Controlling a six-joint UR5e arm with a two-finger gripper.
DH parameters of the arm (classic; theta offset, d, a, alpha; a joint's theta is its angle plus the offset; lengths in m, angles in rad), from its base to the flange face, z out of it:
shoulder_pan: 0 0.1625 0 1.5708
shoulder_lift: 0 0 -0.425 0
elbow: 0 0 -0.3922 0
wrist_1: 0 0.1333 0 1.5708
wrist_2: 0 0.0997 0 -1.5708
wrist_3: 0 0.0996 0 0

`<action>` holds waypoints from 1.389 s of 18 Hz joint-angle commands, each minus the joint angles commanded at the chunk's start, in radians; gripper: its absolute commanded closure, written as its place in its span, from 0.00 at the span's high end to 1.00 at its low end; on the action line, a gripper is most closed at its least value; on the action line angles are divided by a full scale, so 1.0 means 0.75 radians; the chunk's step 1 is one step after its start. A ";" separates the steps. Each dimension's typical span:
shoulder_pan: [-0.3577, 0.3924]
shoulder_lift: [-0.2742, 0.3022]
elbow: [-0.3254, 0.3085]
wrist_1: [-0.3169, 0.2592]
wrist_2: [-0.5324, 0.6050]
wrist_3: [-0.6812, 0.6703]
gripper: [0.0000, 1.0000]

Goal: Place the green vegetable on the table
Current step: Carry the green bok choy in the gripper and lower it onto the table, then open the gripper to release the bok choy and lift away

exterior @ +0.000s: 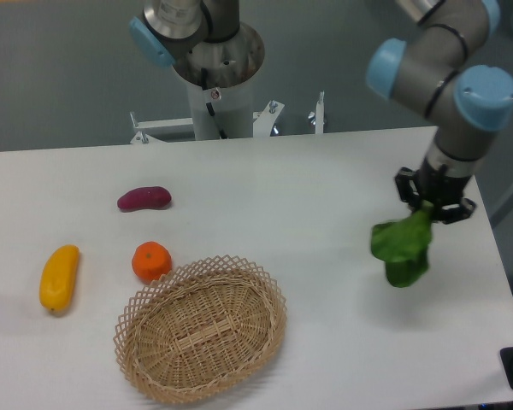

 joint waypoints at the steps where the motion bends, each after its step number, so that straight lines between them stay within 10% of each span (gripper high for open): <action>1: -0.002 0.027 -0.045 0.006 0.000 -0.002 0.19; 13: -0.121 0.098 -0.354 0.213 0.014 -0.041 0.19; 21: -0.086 0.092 -0.373 0.235 0.037 0.090 1.00; 25: -0.068 0.092 -0.342 0.237 0.037 0.088 1.00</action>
